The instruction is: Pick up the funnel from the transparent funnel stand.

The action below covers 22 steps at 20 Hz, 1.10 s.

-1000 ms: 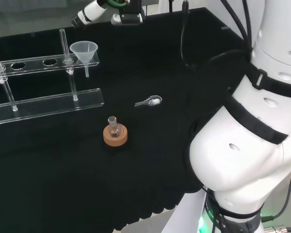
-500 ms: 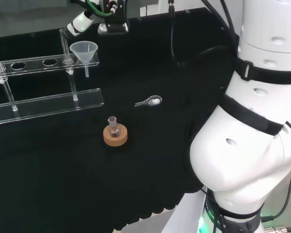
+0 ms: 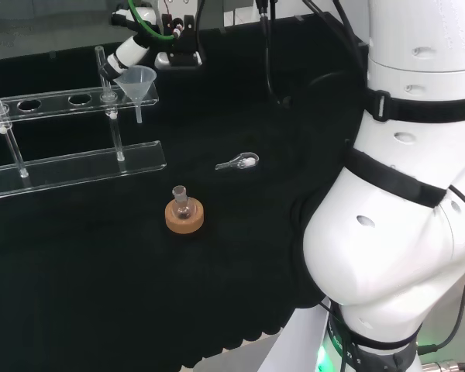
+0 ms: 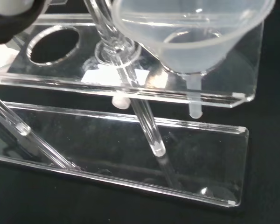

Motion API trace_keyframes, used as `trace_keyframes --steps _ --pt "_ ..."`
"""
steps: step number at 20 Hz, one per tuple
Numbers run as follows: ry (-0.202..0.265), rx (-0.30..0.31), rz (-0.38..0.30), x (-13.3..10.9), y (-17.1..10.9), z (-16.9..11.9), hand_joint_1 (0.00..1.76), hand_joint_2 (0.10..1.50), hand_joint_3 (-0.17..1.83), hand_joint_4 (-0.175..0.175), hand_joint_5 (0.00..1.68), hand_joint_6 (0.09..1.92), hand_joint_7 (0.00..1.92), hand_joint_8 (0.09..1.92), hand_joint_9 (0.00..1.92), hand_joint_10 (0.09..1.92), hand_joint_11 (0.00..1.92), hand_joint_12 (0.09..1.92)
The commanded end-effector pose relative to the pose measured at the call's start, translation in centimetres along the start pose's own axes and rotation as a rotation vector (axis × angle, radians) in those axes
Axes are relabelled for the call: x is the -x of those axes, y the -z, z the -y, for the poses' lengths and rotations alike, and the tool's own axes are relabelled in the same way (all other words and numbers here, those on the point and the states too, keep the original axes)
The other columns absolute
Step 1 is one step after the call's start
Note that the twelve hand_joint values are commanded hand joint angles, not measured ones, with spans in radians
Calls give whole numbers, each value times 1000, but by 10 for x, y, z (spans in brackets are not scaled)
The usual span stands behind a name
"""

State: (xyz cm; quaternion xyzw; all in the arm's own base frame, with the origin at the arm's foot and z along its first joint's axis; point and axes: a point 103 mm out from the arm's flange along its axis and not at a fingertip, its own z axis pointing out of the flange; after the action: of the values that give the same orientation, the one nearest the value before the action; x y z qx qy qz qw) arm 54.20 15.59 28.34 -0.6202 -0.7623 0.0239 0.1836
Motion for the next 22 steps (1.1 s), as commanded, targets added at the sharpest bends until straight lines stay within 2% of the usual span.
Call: trace_keyframes --steps 1,2,6,12,18,22 --pt "-22 -38 1 -12 -9 -8 661 653 31 -30 0 87 0 87 0 87 19 87" --pt "-5 -36 -17 -10 -15 -9 658 654 31 -30 0 87 0 87 0 87 19 87" --pt "-13 -54 -60 0 -27 -15 652 655 31 -32 0 87 0 87 0 87 19 87" --pt "-30 -78 -75 15 -37 -15 649 656 31 -33 0 87 0 87 0 87 24 87" --pt "-21 -90 -93 14 -43 -13 646 660 31 -34 0 87 0 87 0 87 32 87" --pt "2 -116 -91 5 -45 -10 646 668 14 -35 0 87 0 87 0 87 2 265"
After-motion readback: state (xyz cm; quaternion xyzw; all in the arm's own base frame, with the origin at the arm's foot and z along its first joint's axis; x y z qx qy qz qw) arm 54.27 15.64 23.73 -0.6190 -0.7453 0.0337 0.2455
